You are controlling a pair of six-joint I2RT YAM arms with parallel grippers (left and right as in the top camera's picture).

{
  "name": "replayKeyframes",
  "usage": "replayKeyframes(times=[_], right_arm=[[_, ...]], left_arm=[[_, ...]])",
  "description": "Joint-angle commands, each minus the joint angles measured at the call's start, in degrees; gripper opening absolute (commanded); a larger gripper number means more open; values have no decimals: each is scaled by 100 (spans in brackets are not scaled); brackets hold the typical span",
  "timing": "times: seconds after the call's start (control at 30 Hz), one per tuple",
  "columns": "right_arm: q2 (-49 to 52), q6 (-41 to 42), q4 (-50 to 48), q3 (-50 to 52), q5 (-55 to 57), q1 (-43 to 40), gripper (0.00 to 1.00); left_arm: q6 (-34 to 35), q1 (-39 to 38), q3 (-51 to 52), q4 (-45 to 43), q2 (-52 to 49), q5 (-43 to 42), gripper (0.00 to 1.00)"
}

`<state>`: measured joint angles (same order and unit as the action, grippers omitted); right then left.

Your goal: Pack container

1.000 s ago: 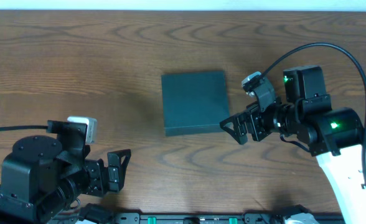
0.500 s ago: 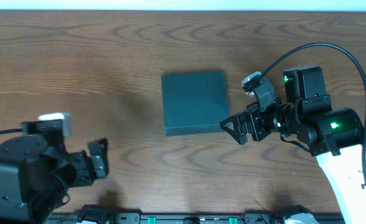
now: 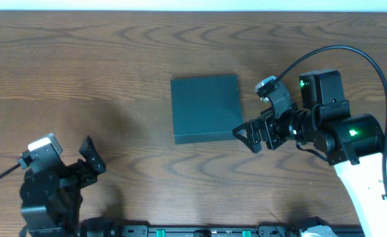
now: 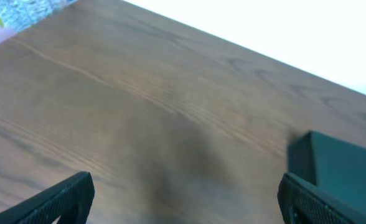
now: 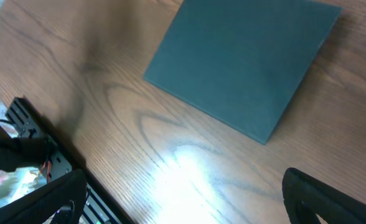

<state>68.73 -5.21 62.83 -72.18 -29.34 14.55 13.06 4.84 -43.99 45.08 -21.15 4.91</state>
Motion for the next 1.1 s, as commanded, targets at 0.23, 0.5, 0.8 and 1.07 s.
replayKeyframes(times=[0.23, 0.5, 0.8, 1.07], right_arm=[[-48, -20, -2, 11, 9, 52, 99], [-48, -20, -2, 11, 9, 52, 99], [-48, -20, -2, 11, 9, 52, 99], [-48, -20, -2, 11, 9, 52, 99]], left_arm=[[289, 509, 2127, -1023, 1445, 79, 95], [382, 531, 2892, -1239, 2004, 61, 95], [393, 527, 3244, -1239, 2096, 61, 95], [494, 525, 3563, -1403, 2096, 63, 95]])
